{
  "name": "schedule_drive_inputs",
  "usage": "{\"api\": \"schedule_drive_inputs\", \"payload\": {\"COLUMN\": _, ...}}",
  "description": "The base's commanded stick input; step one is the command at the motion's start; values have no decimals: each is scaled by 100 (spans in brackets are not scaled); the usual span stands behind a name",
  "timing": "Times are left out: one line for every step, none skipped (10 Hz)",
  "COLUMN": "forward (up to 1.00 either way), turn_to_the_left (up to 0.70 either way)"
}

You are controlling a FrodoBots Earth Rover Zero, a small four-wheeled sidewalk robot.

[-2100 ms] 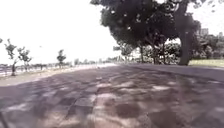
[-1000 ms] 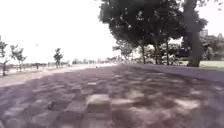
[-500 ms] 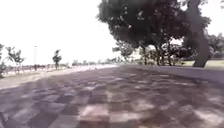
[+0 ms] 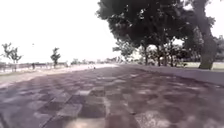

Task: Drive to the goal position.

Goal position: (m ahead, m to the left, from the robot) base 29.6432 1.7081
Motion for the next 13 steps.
{"api": "schedule_drive_inputs", "payload": {"forward": 85, "turn_to_the_left": -3}}
{"api": "schedule_drive_inputs", "payload": {"forward": 85, "turn_to_the_left": -27}}
{"api": "schedule_drive_inputs", "payload": {"forward": 85, "turn_to_the_left": -34}}
{"api": "schedule_drive_inputs", "payload": {"forward": 85, "turn_to_the_left": -34}}
{"api": "schedule_drive_inputs", "payload": {"forward": 85, "turn_to_the_left": -16}}
{"api": "schedule_drive_inputs", "payload": {"forward": 85, "turn_to_the_left": 0}}
{"api": "schedule_drive_inputs", "payload": {"forward": 85, "turn_to_the_left": 0}}
{"api": "schedule_drive_inputs", "payload": {"forward": 85, "turn_to_the_left": -2}}
{"api": "schedule_drive_inputs", "payload": {"forward": 85, "turn_to_the_left": -32}}
{"api": "schedule_drive_inputs", "payload": {"forward": 85, "turn_to_the_left": -21}}
{"api": "schedule_drive_inputs", "payload": {"forward": 85, "turn_to_the_left": -2}}
{"api": "schedule_drive_inputs", "payload": {"forward": 85, "turn_to_the_left": 0}}
{"api": "schedule_drive_inputs", "payload": {"forward": 85, "turn_to_the_left": 0}}
